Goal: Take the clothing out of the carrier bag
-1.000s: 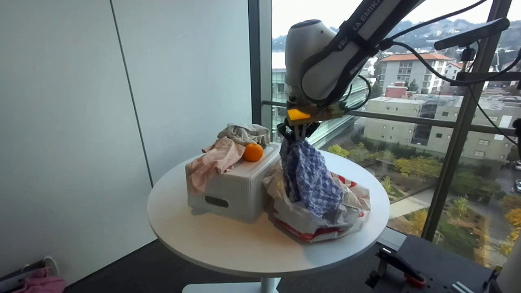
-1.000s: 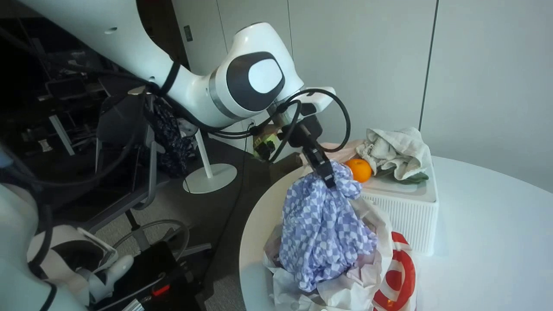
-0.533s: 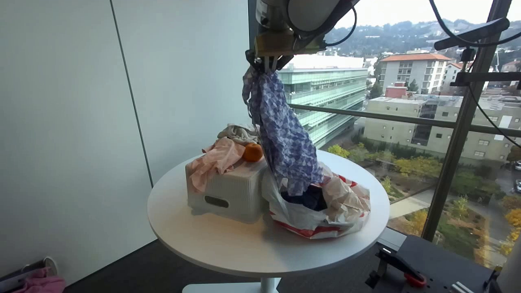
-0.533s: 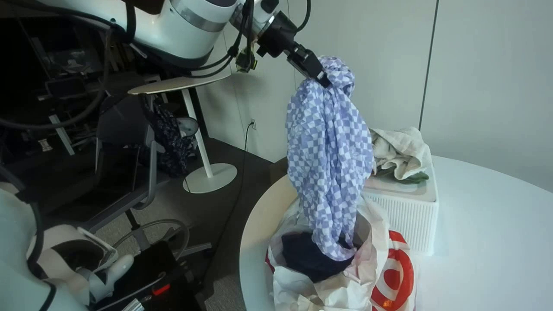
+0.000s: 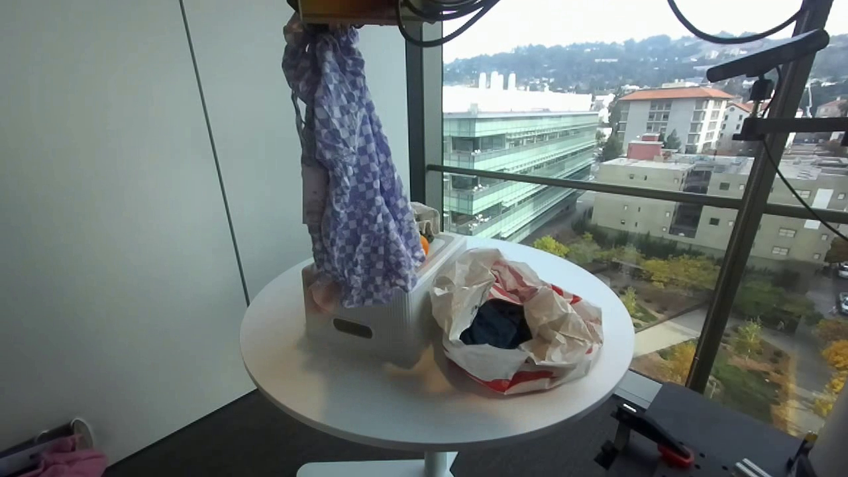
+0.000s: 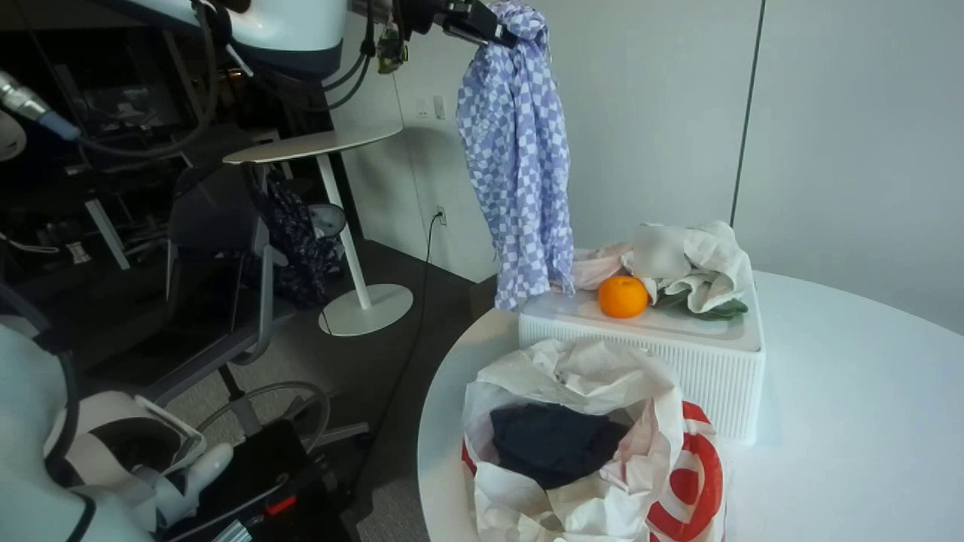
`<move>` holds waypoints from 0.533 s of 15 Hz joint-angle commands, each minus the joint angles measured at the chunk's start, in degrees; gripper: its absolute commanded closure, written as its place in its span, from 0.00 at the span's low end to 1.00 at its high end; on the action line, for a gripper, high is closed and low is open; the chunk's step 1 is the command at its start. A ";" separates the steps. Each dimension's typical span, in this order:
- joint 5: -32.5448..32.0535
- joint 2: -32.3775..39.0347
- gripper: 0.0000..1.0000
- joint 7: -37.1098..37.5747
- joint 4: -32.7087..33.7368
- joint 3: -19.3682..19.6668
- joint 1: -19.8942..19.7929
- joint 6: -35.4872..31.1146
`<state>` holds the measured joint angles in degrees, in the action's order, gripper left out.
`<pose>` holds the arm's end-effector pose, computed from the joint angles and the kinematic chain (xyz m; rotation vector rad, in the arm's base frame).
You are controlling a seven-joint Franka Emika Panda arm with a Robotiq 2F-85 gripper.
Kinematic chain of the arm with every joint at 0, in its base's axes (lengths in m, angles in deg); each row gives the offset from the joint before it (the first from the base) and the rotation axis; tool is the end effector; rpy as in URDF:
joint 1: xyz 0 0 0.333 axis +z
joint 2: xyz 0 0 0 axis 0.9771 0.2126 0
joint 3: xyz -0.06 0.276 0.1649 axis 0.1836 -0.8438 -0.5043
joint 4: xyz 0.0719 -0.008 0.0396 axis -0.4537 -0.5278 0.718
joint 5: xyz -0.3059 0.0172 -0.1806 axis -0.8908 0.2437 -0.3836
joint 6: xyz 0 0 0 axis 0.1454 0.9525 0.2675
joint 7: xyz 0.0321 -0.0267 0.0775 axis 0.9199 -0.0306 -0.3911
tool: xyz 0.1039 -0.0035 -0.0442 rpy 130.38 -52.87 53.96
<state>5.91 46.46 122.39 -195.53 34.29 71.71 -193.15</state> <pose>0.4791 0.1679 0.6401 2.4348 -0.3731 1.5731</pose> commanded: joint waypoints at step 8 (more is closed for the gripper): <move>-29.98 16.80 0.98 17.17 1.72 -0.11 -3.49 3.05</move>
<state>-25.42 59.12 141.35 -193.23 24.65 60.08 -189.85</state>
